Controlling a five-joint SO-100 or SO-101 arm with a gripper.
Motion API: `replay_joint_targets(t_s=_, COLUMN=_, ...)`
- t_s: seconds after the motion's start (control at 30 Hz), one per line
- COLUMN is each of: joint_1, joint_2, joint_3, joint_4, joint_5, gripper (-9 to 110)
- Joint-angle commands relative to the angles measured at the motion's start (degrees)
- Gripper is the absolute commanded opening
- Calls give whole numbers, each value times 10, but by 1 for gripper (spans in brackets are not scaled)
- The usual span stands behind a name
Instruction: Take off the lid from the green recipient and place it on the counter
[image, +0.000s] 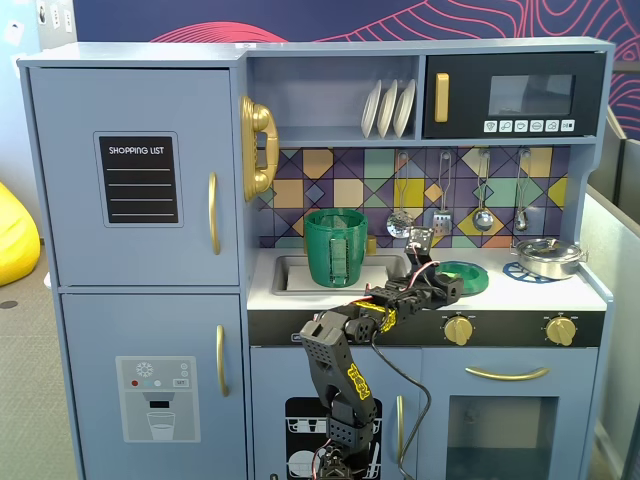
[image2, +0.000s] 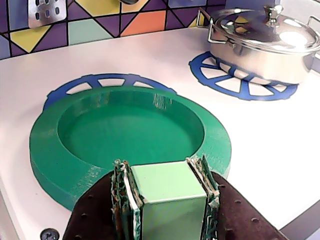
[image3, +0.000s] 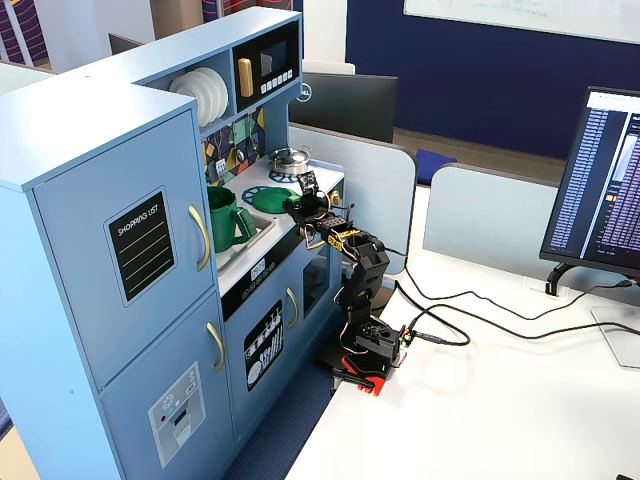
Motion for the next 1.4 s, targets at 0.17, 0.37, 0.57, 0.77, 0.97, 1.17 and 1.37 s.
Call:
replay_joint_targets(t_s=0.17, joint_1=7, joint_2=17, joint_3=-13, joint_4=-9, joint_5=3, gripper=36)
replay_joint_targets(t_s=0.37, joint_1=-4, joint_2=90, joint_3=-14, joint_4=33, joint_5=24, gripper=42)
replay_joint_targets(t_s=0.57, joint_1=-13, joint_2=264, joint_3=-60, joint_4=309, joint_5=47, gripper=40)
replay_joint_targets(t_s=0.77, joint_1=-112, joint_2=480, joint_3=-19, joint_4=658, joint_5=37, gripper=31)
replay_joint_targets(t_s=0.97, joint_1=-197, joint_2=583, joint_3=114, joint_4=794, joint_5=-12, gripper=29)
replay_joint_targets(t_s=1.17, joint_1=-260, joint_2=650, joint_3=238, joint_4=802, joint_5=57, gripper=28)
replay_joint_targets(t_s=1.37, joint_1=-295, joint_2=686, joint_3=344, joint_4=813, joint_5=-27, gripper=29)
